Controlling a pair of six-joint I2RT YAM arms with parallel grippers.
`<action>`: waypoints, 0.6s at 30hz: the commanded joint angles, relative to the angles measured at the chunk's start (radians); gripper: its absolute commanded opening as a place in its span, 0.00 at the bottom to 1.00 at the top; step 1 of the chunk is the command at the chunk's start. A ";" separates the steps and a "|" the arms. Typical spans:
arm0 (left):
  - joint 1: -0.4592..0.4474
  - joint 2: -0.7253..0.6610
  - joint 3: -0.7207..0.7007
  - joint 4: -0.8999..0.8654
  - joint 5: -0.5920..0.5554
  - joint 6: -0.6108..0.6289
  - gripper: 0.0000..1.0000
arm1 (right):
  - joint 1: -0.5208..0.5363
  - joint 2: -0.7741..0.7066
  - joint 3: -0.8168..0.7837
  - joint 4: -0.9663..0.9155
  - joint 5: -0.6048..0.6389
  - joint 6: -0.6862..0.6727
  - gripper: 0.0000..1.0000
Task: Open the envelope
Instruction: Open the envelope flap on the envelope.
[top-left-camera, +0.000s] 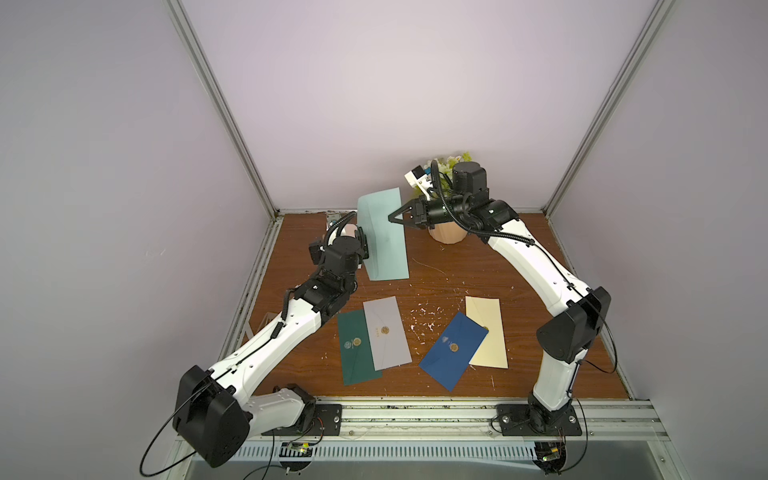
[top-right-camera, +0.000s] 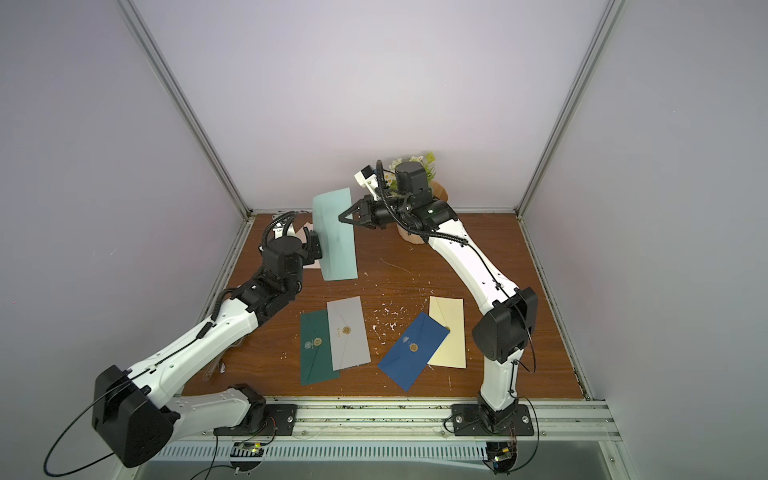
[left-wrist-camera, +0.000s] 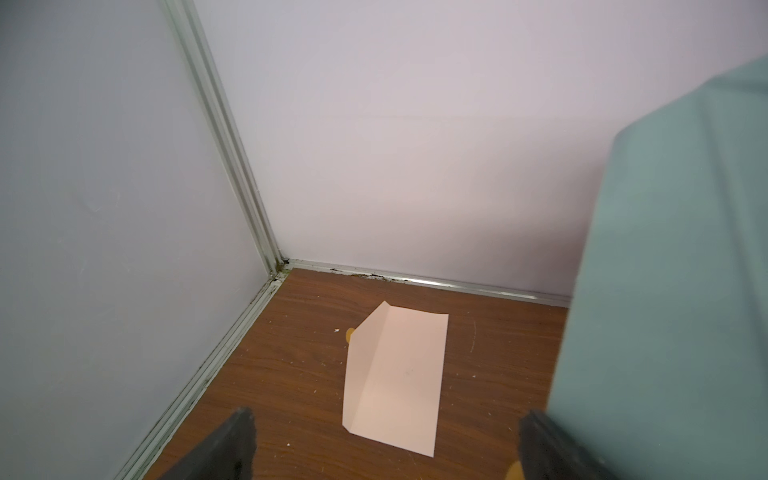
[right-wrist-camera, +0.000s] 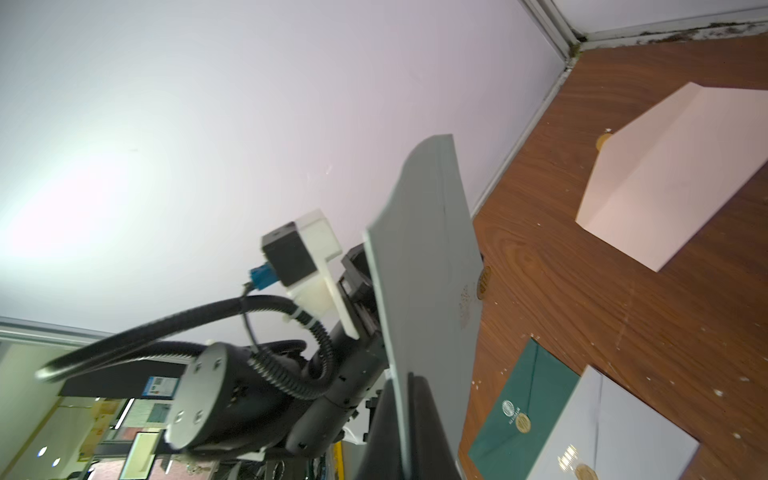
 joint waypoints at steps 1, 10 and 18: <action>0.044 -0.034 -0.018 0.020 0.019 -0.033 1.00 | -0.018 -0.067 -0.083 0.384 -0.150 0.249 0.00; 0.060 -0.015 -0.004 0.037 0.049 -0.017 1.00 | -0.029 -0.049 -0.250 0.943 -0.202 0.663 0.00; 0.060 0.019 0.020 0.067 0.079 -0.002 1.00 | -0.026 0.004 -0.289 1.231 -0.204 0.926 0.00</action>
